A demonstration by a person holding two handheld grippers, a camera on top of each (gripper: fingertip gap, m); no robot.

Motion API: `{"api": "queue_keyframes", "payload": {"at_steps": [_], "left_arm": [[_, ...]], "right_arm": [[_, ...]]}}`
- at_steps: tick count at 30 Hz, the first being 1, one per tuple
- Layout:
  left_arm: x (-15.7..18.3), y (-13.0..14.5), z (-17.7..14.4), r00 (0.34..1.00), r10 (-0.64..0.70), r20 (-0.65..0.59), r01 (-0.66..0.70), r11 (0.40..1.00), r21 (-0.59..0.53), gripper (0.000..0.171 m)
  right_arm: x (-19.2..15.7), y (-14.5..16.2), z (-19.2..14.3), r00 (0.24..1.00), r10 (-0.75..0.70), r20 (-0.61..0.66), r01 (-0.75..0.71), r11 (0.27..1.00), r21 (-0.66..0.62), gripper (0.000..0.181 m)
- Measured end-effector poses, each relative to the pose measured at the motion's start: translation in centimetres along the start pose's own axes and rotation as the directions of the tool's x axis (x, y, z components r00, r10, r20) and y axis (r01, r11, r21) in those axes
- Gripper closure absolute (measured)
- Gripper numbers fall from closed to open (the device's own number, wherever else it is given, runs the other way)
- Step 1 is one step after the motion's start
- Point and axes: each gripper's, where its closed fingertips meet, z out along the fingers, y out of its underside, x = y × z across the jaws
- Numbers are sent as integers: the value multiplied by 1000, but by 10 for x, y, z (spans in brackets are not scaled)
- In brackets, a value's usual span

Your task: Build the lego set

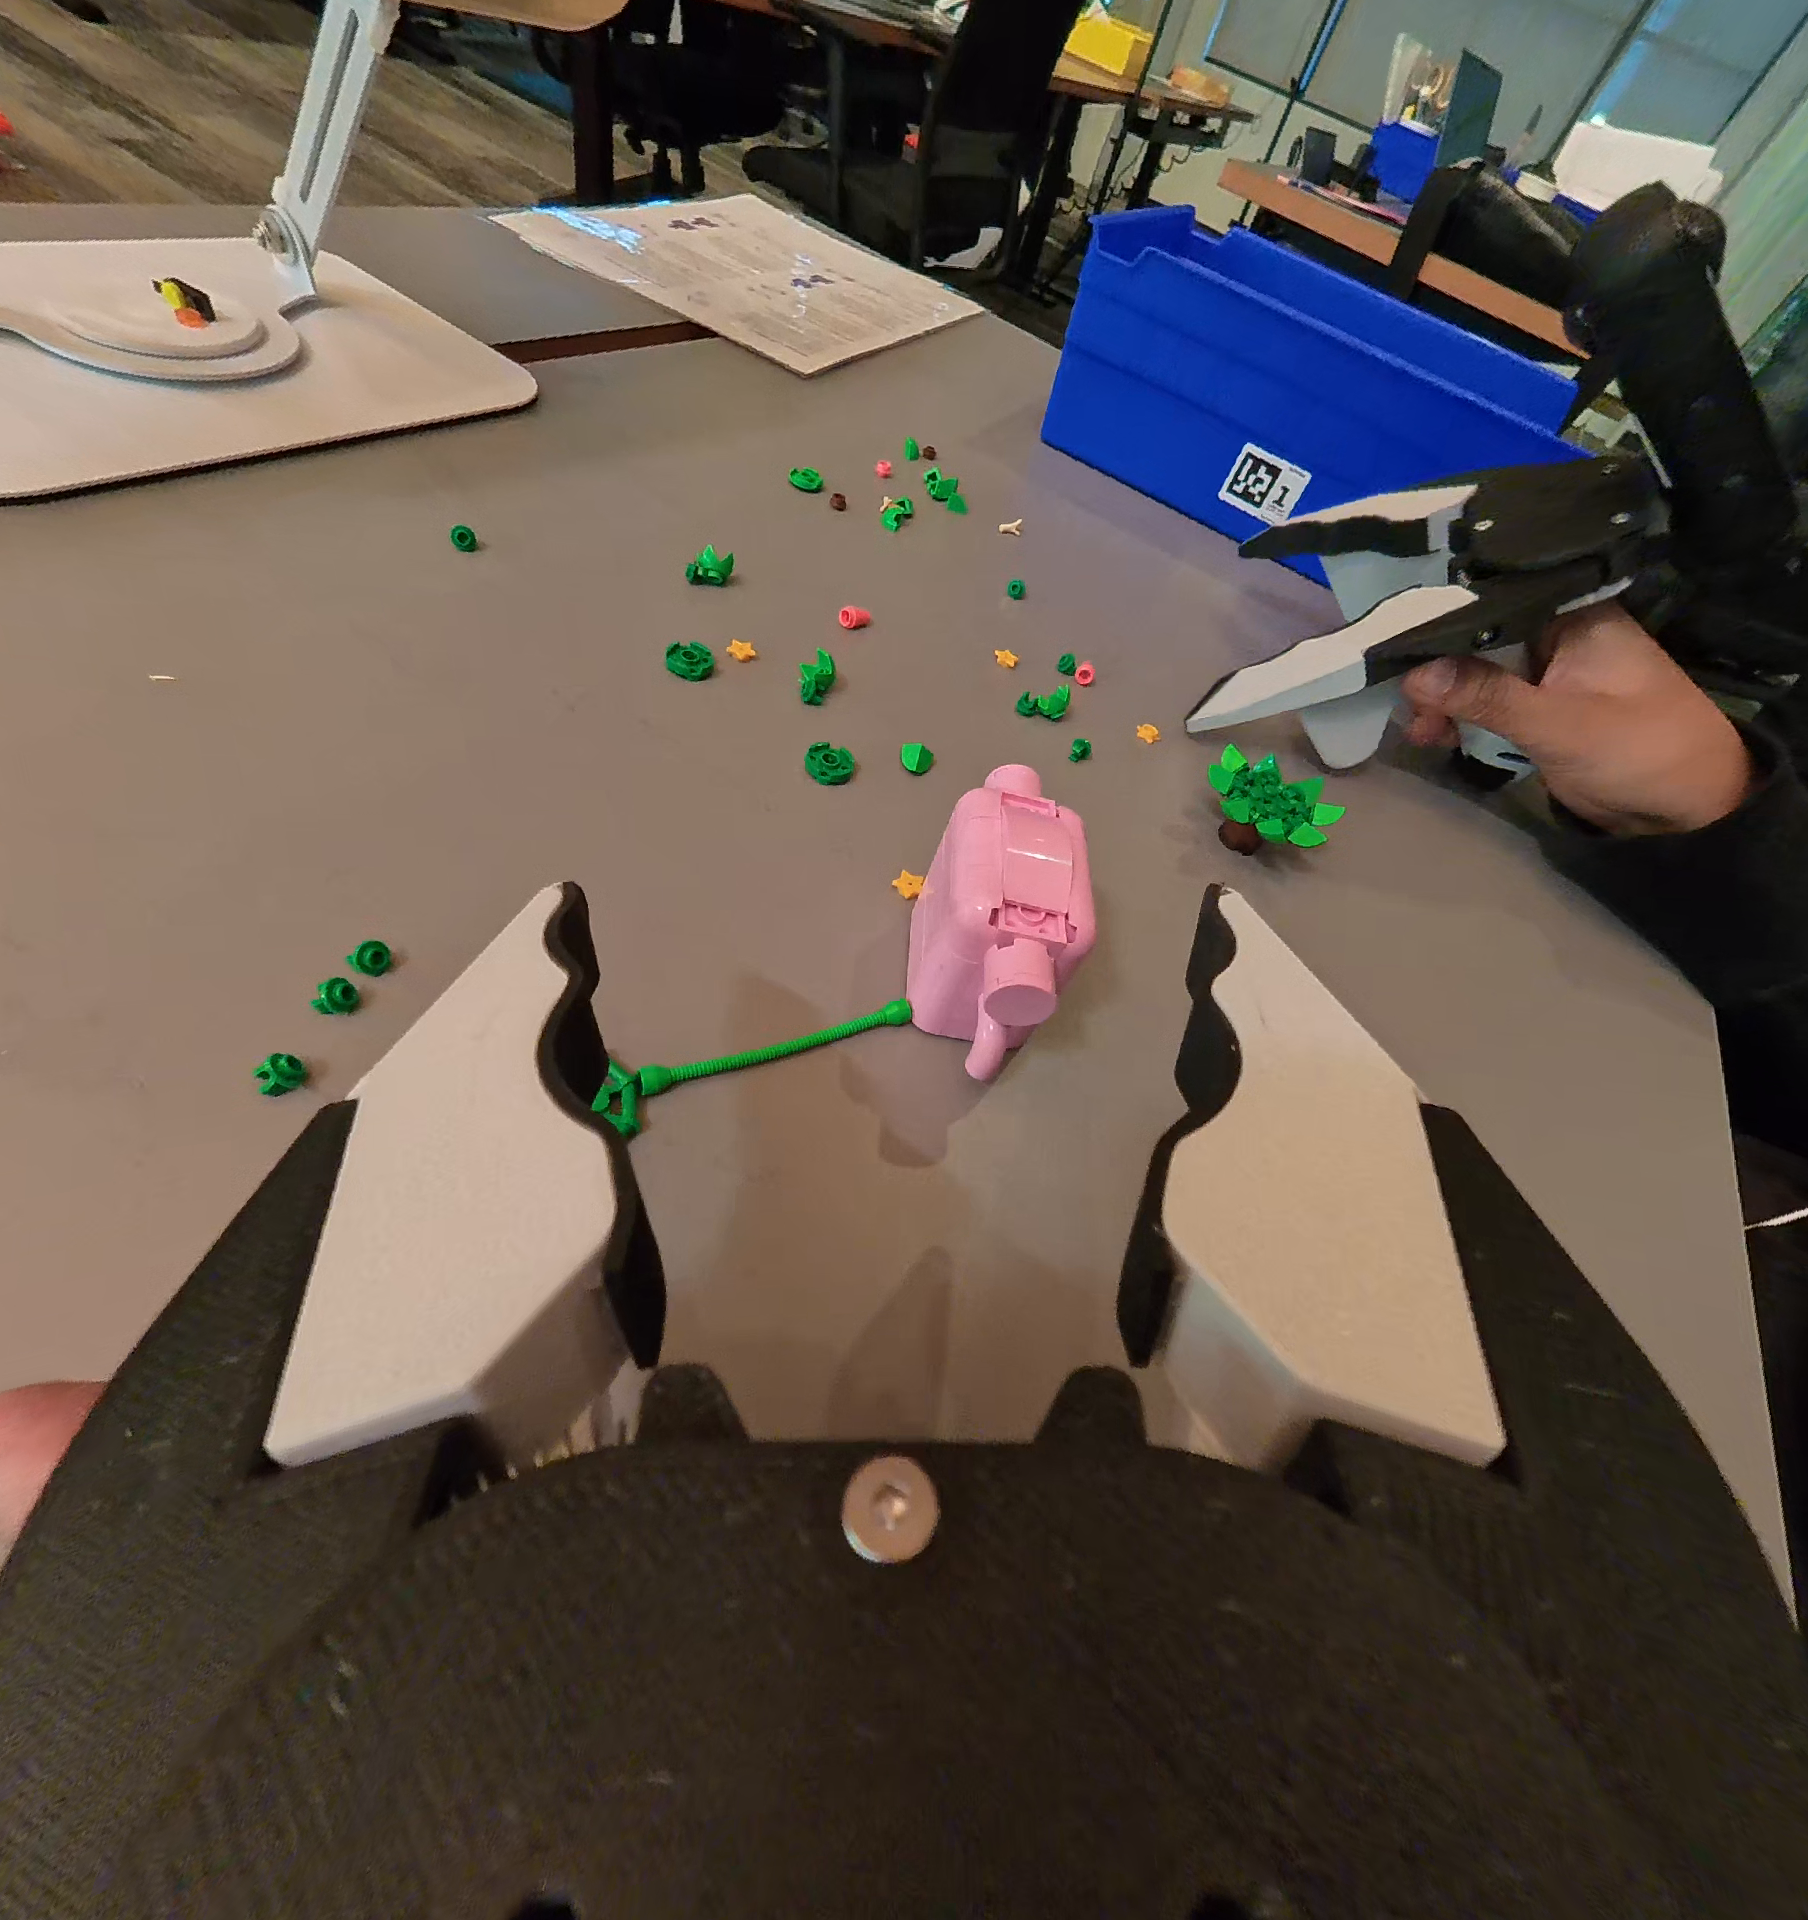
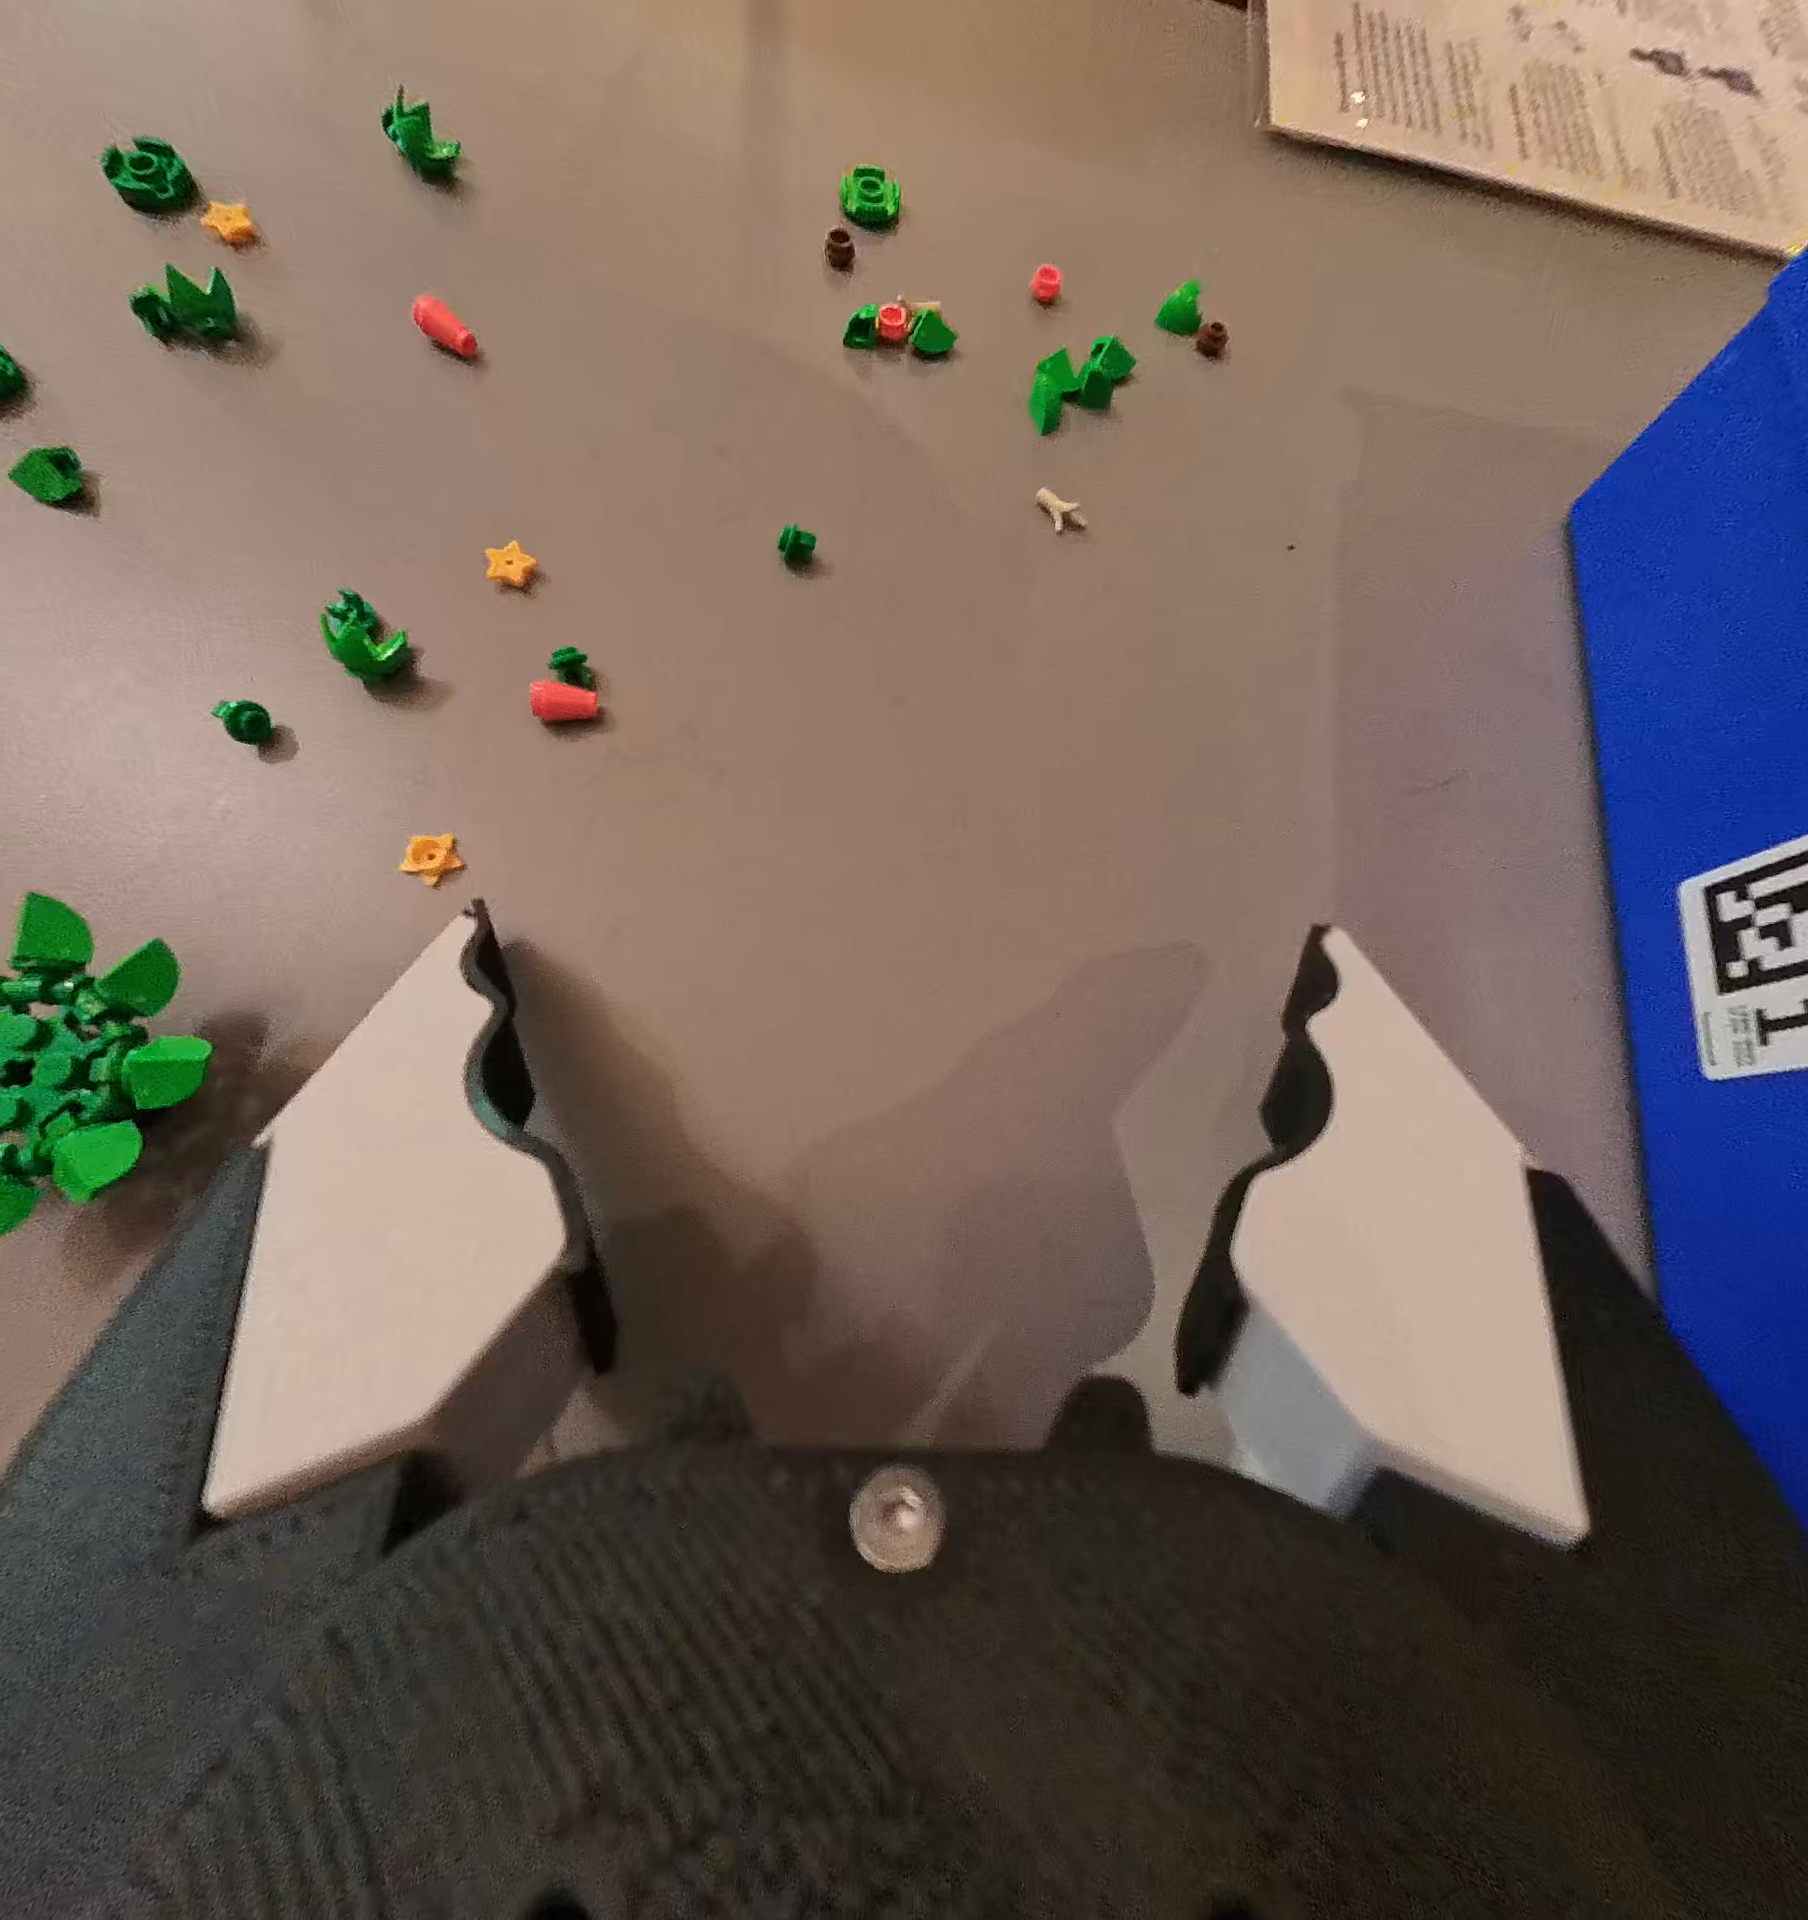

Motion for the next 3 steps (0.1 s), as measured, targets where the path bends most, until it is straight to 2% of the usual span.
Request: {"api": "queue_keyframes", "payload": {"at_steps": [3], "left_arm": [[0,0,0,1000,0,0,0,1000,-2,61]], "right_arm": [[-2,4,2,999,21,33,-20,999,-28,37]]}}
